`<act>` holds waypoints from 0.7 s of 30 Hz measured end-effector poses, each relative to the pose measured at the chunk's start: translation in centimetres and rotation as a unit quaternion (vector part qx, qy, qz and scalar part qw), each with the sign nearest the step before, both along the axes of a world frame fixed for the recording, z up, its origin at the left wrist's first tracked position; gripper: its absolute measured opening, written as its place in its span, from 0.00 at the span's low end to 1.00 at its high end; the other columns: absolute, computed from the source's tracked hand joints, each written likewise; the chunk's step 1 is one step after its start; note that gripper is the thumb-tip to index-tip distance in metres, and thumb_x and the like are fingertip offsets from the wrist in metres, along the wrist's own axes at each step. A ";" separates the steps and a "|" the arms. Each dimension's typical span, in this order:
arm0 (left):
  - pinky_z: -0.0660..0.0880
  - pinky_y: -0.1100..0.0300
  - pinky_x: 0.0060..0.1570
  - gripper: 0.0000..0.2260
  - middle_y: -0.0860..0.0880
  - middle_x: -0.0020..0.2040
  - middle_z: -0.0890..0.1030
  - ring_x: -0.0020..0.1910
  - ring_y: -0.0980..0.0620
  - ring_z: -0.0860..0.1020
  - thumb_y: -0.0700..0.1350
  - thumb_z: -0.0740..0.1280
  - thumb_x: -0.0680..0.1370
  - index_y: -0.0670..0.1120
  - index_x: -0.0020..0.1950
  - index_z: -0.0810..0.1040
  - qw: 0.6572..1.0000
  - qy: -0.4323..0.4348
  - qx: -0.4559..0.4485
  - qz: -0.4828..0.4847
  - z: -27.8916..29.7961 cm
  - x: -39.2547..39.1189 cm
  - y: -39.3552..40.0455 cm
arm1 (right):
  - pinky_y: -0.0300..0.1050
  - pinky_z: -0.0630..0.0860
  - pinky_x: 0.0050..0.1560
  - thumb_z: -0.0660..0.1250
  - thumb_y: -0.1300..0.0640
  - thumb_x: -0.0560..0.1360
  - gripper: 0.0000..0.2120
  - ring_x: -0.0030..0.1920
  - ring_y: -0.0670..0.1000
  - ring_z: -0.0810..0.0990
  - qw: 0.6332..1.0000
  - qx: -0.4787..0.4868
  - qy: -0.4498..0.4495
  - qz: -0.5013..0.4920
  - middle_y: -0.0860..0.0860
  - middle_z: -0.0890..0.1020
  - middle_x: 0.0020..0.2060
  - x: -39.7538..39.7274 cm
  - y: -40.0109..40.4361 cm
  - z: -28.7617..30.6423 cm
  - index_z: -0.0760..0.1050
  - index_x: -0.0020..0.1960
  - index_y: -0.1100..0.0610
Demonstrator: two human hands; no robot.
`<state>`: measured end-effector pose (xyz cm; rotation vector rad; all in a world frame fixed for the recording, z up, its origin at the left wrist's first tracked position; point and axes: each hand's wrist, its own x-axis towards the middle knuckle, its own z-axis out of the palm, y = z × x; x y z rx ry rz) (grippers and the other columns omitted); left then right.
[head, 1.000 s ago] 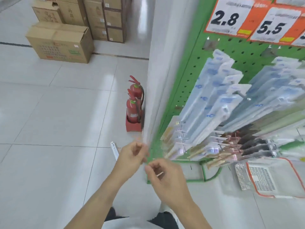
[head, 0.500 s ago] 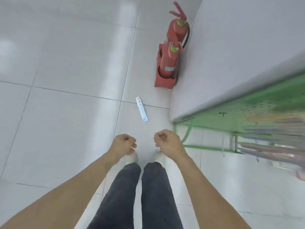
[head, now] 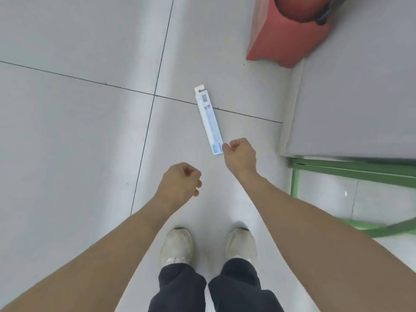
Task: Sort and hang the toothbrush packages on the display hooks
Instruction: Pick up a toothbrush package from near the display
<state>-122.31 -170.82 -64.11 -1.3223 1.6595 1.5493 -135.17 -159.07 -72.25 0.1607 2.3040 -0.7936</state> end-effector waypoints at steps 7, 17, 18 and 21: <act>0.79 0.51 0.46 0.06 0.49 0.41 0.85 0.33 0.51 0.82 0.45 0.64 0.80 0.44 0.48 0.79 1.000 -0.021 -0.006 0.018 -8.2 1.2 -1.8 | 0.47 0.74 0.41 0.70 0.56 0.76 0.14 0.46 0.55 0.78 0.994 0.058 0.008 0.093 0.54 0.78 0.52 -1.5 -3.0 -10.5 0.72 0.57 0.60; 0.73 0.61 0.44 0.28 0.50 0.61 0.76 0.49 0.52 0.80 0.49 0.72 0.77 0.47 0.73 0.64 0.993 0.006 -0.058 0.103 7.3 1.6 0.5 | 0.47 0.84 0.38 0.73 0.62 0.76 0.08 0.34 0.44 0.82 0.970 -0.152 -0.191 -0.010 0.48 0.80 0.38 7.5 -0.7 11.0 0.75 0.52 0.60; 0.74 0.64 0.40 0.32 0.49 0.61 0.75 0.48 0.53 0.80 0.49 0.74 0.76 0.48 0.75 0.61 0.992 0.025 -0.054 0.113 11.0 1.5 0.7 | 0.47 0.83 0.37 0.72 0.64 0.75 0.06 0.34 0.45 0.79 0.971 -0.158 -0.180 -0.006 0.47 0.78 0.36 8.5 -0.5 15.2 0.75 0.49 0.59; 0.77 0.64 0.38 0.32 0.52 0.58 0.77 0.48 0.53 0.83 0.50 0.76 0.74 0.51 0.72 0.62 0.992 0.050 -0.039 0.111 23.3 1.2 1.5 | 0.41 0.75 0.36 0.68 0.67 0.73 0.07 0.34 0.45 0.69 0.979 -0.153 -0.129 -0.027 0.47 0.72 0.34 11.2 0.1 28.3 0.72 0.43 0.59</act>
